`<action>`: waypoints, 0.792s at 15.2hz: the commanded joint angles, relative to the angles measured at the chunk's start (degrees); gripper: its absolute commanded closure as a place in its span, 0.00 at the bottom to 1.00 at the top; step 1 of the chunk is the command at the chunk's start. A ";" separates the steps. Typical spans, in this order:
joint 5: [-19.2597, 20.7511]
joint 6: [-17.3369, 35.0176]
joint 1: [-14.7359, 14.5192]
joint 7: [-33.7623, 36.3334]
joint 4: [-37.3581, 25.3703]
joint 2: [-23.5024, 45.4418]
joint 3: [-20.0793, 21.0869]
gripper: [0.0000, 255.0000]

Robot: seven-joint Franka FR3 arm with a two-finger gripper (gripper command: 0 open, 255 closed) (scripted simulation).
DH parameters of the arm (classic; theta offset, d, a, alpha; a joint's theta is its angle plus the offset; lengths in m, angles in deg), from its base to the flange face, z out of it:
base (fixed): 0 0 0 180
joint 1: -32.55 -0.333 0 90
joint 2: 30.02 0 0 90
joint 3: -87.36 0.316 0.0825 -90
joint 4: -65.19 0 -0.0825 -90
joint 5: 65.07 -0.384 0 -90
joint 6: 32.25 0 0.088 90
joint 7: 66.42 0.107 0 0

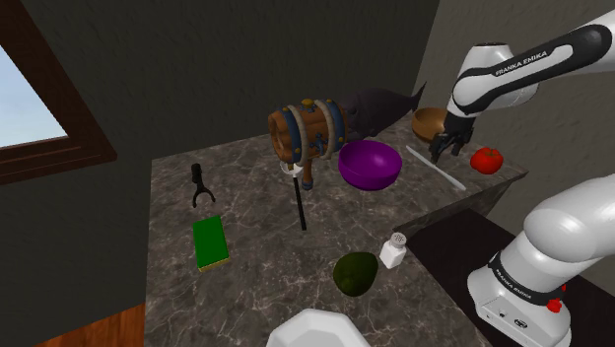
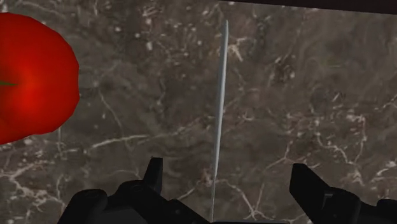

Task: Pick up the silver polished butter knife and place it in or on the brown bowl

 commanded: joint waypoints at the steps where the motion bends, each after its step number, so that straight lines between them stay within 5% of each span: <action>1: 0.02 2.14 0.00 -0.08 0.65 1.49 -0.28 0.00; 5: -0.10 6.74 -0.15 -0.32 2.27 4.49 -0.78 0.00; 12: -0.10 6.74 -0.14 -0.32 2.27 4.49 -0.78 0.00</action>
